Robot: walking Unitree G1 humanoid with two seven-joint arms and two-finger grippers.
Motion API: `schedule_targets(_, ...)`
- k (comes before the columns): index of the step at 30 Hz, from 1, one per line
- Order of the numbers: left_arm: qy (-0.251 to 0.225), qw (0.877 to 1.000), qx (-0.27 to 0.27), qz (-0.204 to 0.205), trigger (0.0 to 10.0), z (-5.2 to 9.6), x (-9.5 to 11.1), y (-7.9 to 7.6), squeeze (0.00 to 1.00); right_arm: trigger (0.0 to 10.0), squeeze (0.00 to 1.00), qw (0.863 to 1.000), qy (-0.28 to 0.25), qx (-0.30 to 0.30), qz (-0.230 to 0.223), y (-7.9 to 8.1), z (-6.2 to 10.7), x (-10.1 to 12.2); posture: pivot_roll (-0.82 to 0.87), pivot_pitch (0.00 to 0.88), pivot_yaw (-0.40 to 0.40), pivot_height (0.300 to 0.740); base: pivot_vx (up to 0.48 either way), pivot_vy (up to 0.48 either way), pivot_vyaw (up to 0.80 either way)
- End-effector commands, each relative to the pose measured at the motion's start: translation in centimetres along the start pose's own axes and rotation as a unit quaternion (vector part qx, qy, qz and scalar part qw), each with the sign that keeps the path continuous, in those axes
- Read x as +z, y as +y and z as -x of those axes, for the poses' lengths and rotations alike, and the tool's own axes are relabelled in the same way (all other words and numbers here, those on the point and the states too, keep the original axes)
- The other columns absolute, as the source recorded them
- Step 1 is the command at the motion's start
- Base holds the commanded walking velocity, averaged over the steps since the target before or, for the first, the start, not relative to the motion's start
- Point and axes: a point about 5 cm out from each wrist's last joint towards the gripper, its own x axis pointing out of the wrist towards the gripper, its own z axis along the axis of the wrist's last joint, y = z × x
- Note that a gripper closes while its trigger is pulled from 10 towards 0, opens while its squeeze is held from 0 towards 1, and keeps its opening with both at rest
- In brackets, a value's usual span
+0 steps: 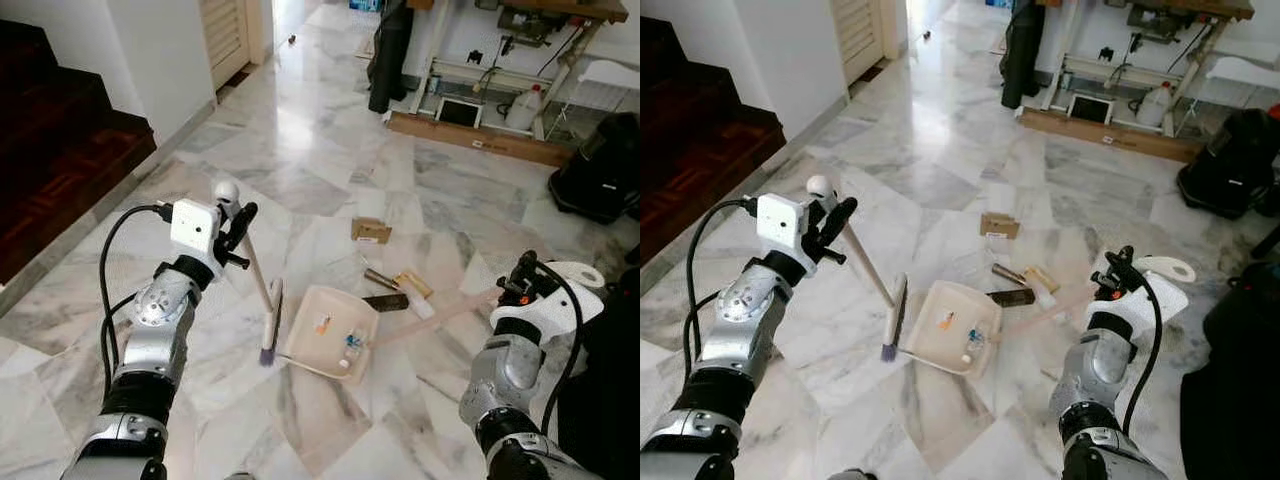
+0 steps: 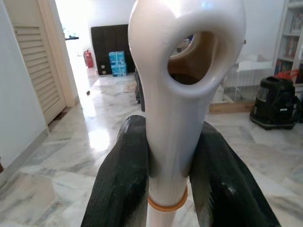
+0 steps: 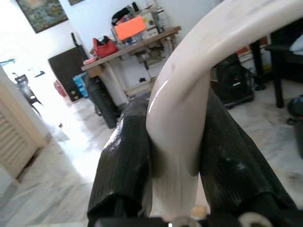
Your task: Sweep floor
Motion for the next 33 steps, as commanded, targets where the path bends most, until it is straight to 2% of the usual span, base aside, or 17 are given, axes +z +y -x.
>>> schedule_targets(1,-0.028,1.000,-0.002,0.007,10.0,-0.2,0.5,-0.7,0.00,10.0,0.00,1.000,-0.023,-0.007,-0.009,0.0,-0.1,0.6,0.20,0.000,-0.062,0.740,0.000,0.000,0.00)
schedule_targets(4,-0.024,1.000,-0.001,0.014,10.0,0.3,0.0,-1.1,0.00,10.0,0.00,1.000,-0.020,-0.015,-0.007,-0.2,0.4,0.3,0.19,0.000,-0.065,0.740,0.000,0.000,0.00)
schedule_targets(9,-0.015,0.999,0.019,0.027,10.0,0.9,-1.0,-1.3,0.00,10.0,0.00,0.999,-0.022,0.012,0.025,-0.2,1.2,0.1,0.17,0.000,-0.074,0.740,0.000,0.000,0.00)
schedule_targets(14,-0.018,0.999,0.023,0.022,10.0,0.3,-0.9,-1.3,0.00,10.0,0.00,0.998,-0.031,0.046,0.043,-0.4,1.1,0.6,0.18,0.000,-0.076,0.740,0.000,0.000,0.00)
schedule_targets(19,-0.022,0.999,0.016,0.019,10.0,-0.3,-0.6,-1.5,0.00,10.0,0.00,0.997,-0.041,0.046,0.052,-0.3,0.7,1.1,0.16,0.000,-0.061,0.740,0.000,0.000,0.00)
schedule_targets(26,-0.016,1.000,0.015,0.016,10.0,-0.5,-1.0,-1.9,0.00,10.0,0.00,0.998,-0.030,0.034,0.041,-0.7,1.2,0.7,0.15,0.000,-0.051,0.740,0.000,0.000,0.00)
schedule_targets(33,-0.016,0.999,0.040,0.012,10.0,-0.6,-1.0,-0.7,0.00,10.0,0.00,0.998,-0.012,0.039,0.046,-0.4,1.5,0.1,0.16,0.000,-0.066,0.740,0.000,0.000,0.00)
